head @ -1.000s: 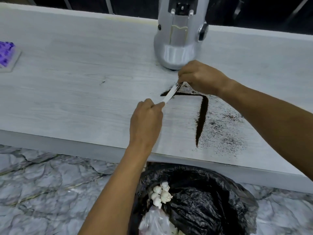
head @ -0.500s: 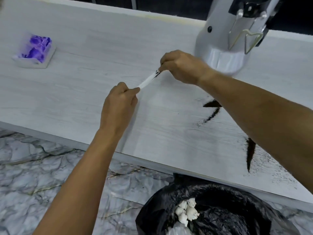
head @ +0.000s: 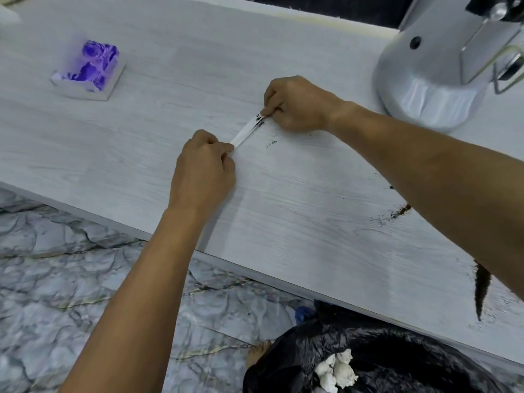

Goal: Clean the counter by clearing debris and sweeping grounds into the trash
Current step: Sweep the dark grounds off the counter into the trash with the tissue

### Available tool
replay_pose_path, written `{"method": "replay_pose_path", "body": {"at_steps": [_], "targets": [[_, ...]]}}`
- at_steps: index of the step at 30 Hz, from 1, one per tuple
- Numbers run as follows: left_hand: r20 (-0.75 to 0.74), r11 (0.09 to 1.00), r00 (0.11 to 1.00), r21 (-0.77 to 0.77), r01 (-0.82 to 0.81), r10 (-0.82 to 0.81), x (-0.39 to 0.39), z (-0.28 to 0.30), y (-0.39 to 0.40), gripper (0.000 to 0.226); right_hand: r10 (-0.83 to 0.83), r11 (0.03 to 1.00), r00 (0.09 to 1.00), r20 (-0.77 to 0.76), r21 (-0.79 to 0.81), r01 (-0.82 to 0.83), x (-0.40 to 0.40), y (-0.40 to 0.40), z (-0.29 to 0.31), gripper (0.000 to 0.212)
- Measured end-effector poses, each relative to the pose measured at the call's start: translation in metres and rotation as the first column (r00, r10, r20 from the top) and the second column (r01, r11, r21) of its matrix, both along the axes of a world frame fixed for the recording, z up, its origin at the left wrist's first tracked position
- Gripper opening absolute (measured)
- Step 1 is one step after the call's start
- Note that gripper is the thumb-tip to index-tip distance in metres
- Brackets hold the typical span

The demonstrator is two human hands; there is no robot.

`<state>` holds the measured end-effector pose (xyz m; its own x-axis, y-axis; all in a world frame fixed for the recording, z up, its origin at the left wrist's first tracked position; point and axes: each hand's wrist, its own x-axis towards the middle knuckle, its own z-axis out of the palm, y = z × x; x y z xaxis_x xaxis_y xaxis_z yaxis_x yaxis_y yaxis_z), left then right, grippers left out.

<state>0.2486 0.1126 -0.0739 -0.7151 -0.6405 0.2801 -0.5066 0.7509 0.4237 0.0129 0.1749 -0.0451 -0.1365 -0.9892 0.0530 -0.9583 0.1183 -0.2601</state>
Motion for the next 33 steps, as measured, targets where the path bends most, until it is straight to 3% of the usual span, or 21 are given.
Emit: {"method": "replay_pose_path", "body": {"at_steps": [3, 14, 20, 24, 33], "targets": [[0.034, 0.994, 0.997, 0.084, -0.066, 0.063, -0.007, 0.004, -0.004, 0.028, -0.049, 0.997, 0.996, 0.069, 0.059, 0.044, -0.004, -0.005, 0.01, 0.032], [0.079, 0.935, 0.988, 0.32, -0.152, 0.133, -0.013, 0.015, -0.014, 0.034, -0.111, 0.971, 0.993, 0.049, 0.217, 0.098, -0.014, -0.023, 0.025, 0.025], [0.034, 0.943, 0.984, 0.285, -0.175, 0.172, -0.015, 0.008, -0.003, 0.024, -0.06, 0.982, 0.998, 0.024, 0.182, 0.055, -0.012, -0.006, 0.024, 0.031], [0.021, 0.961, 0.987, 0.223, -0.161, 0.16, -0.017, 0.007, -0.001, 0.023, -0.087, 0.979, 0.994, 0.06, 0.19, 0.074, -0.016, -0.006, 0.026, 0.024], [0.005, 0.946, 0.976, 0.245, -0.213, 0.219, -0.017, 0.01, -0.002, 0.019, -0.04, 0.98, 0.999, 0.009, 0.195, 0.038, -0.015, 0.001, 0.024, 0.022]]}}
